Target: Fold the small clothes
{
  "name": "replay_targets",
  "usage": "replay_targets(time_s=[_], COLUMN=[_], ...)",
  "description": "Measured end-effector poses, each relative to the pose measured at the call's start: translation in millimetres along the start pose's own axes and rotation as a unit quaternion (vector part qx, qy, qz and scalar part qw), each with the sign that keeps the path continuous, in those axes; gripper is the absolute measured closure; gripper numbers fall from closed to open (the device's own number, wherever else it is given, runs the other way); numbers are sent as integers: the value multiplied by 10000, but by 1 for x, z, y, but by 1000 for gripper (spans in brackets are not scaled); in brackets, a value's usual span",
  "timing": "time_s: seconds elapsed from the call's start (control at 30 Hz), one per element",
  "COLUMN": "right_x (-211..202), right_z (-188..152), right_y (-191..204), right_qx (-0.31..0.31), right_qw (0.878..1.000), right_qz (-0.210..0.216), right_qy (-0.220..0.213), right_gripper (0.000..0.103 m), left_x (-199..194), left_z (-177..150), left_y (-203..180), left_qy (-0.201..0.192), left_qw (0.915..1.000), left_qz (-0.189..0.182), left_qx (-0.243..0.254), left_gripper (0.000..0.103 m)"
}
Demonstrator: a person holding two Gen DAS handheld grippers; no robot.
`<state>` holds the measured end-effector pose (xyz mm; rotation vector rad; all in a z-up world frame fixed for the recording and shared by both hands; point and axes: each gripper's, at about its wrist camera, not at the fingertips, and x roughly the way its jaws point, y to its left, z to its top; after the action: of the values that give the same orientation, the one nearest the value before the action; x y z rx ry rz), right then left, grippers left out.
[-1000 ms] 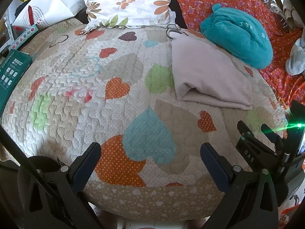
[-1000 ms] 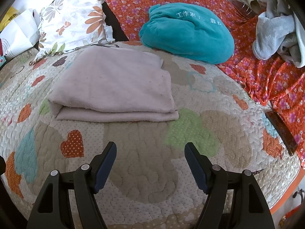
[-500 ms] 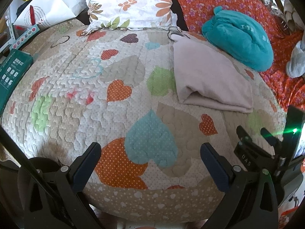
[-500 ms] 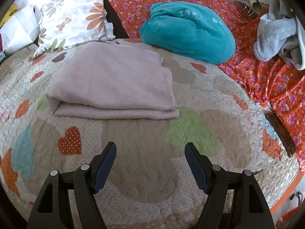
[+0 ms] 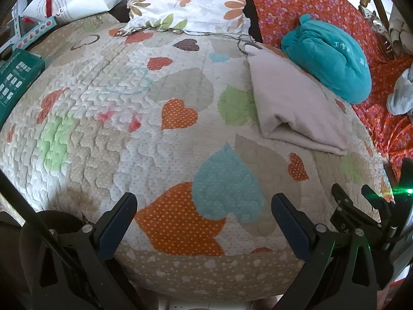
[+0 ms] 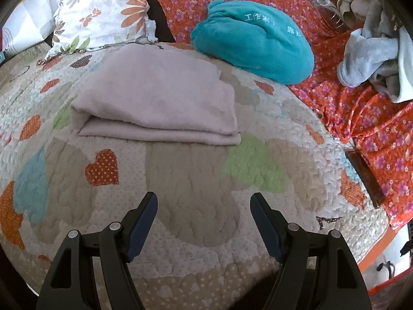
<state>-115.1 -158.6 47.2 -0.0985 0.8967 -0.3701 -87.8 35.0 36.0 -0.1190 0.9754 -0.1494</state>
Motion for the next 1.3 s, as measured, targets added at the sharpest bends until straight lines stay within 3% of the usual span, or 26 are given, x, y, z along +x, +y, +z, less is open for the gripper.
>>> replay_targets(time_s=[0.33, 0.67, 1.03, 1.3], right_x=[-15, -24, -19, -18], right_z=[10, 12, 9, 4], right_y=[21, 8, -5, 2], right_qx=[-286, -97, 98, -6], right_qw=[9993, 9992, 9990, 9987], right_qz=[220, 268, 378, 499], right_qy=[-127, -290, -198, -135], right_gripper=[24, 22, 22, 20], left_x=[-10, -18, -15, -7], left_z=[1, 0, 1, 4], left_y=[12, 0, -14, -10], left_qy=[-129, -197, -49, 53], left_qw=[9998, 9996, 9999, 10000], left_qz=[-25, -174, -164, 46], left_qx=[-169, -113, 11, -40], left_gripper=[0, 0, 0, 0])
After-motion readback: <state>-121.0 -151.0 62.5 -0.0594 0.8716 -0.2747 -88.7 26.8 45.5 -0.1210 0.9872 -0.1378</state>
